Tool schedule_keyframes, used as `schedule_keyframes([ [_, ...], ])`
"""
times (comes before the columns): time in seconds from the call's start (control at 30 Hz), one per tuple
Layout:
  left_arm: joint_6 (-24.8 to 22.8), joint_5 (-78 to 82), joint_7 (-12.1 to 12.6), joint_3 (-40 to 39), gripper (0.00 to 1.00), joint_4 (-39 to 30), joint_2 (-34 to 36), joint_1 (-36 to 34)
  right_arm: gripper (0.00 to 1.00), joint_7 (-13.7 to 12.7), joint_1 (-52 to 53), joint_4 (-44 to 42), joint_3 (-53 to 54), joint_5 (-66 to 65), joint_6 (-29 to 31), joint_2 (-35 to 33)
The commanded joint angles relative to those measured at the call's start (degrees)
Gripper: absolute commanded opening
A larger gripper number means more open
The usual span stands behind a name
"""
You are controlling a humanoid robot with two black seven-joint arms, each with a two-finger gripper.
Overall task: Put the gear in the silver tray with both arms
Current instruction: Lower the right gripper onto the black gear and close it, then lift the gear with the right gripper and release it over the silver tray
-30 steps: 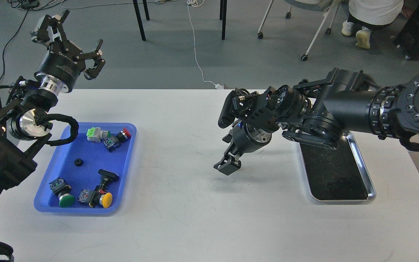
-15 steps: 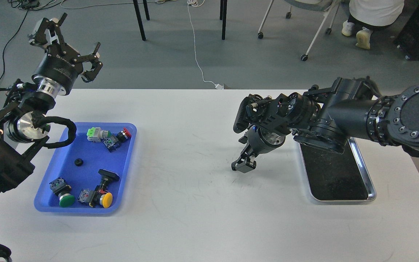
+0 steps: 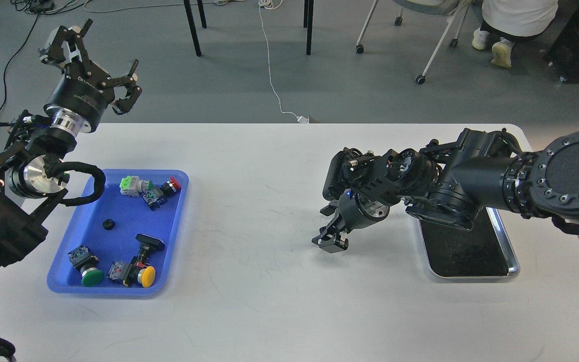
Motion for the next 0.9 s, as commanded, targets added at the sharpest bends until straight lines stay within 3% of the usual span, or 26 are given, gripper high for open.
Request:
schedule_keyframes([
  [0.0, 0.1, 0.0, 0.0, 0.0, 0.98, 0.0, -0.1, -0.1, 0.59, 0.0, -0.2, 0.1, 0.0, 0.1, -0.1, 0.0],
  [0.17, 0.2, 0.0, 0.0, 0.0, 0.98, 0.0, 0.0, 0.0, 0.33, 0.0, -0.2, 0.0, -0.1, 0.0, 0.1, 0.0],
  [0.4, 0.2, 0.0, 0.0, 0.0, 0.98, 0.0, 0.1, 0.0, 0.1, 0.0, -0.3, -0.4, -0.4, -0.2, 0.3, 0.0],
  [0.57, 0.2, 0.0, 0.0, 0.0, 0.98, 0.0, 0.1, 0.0, 0.03, 0.0, -0.2, -0.2, -0.3, -0.2, 0.2, 0.0],
  [0.87, 0.1, 0.0, 0.0, 0.0, 0.98, 0.0, 0.9, 0.0, 0.03, 0.0, 7.6, 0.5, 1.2, 0.1, 0.3, 0.0],
])
